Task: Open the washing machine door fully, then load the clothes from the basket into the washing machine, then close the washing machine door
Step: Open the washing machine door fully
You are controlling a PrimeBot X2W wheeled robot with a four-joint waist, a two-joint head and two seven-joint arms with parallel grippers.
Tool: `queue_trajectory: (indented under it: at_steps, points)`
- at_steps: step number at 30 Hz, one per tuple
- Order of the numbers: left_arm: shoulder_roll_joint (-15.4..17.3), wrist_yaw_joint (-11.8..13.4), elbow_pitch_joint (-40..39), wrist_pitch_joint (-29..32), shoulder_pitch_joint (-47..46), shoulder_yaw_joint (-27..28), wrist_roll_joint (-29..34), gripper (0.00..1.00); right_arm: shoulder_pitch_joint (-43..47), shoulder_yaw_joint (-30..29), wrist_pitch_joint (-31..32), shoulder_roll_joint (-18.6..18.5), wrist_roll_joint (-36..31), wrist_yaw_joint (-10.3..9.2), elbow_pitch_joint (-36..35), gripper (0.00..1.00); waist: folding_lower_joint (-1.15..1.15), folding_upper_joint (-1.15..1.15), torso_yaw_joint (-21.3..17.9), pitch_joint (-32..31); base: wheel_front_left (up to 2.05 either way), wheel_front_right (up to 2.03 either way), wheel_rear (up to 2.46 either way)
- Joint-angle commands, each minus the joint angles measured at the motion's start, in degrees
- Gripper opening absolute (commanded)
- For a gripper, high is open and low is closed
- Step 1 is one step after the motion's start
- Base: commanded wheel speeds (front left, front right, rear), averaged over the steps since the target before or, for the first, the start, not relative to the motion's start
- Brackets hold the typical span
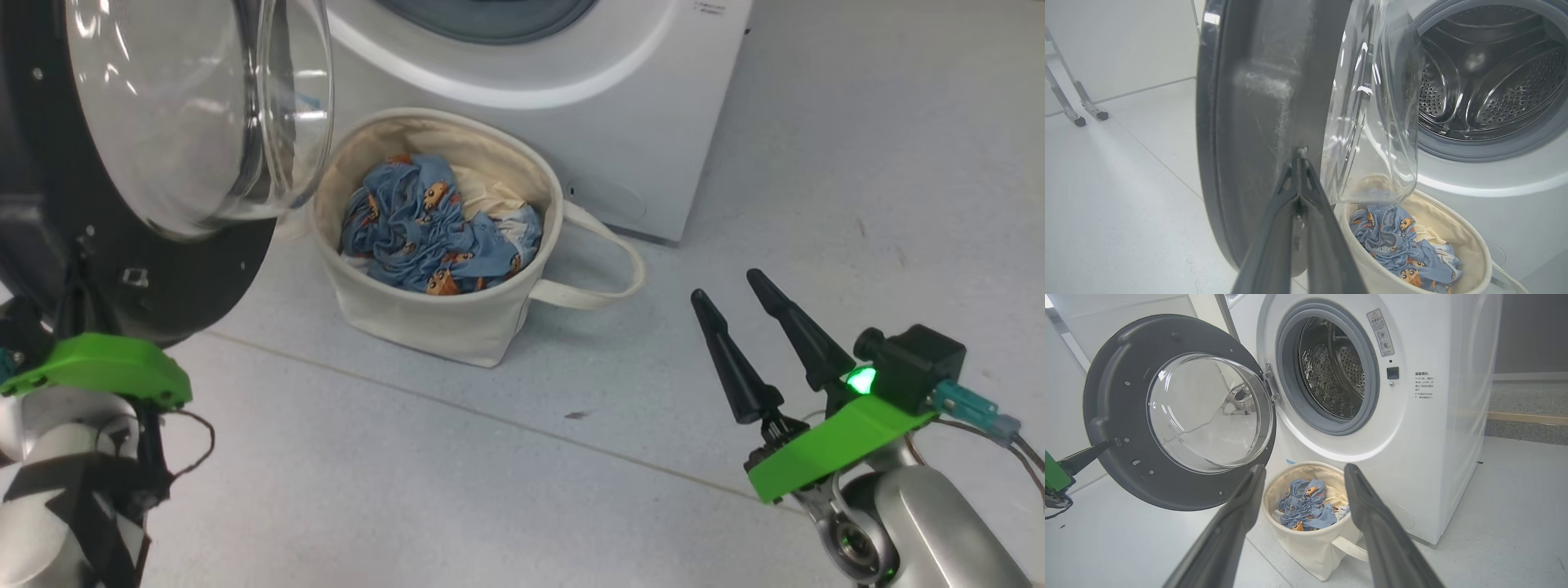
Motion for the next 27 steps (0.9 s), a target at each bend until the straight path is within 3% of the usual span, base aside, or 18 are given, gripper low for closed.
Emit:
queue_trajectory:
  at_steps: [1, 27]
  points:
    - [3.21, -0.49, -0.7, -1.09, -3.65, 2.79, -0.53, 0.0, -1.99, 0.96, 0.58, -0.67, -0.45, 0.06, -2.28, 1.0, 0.0, 0.0, 0.79, 1.08, 0.0, 0.0, 0.0]
    - [3.08, -8.97, 19.21, -10.34, -18.32, 7.44, -3.81, 0.0, -6.72, 0.43, 5.58, -0.78, -5.04, 0.06, -6.01, 1.0, 0.0, 0.0, 8.32, 12.62, 0.0, 0.0, 0.0]
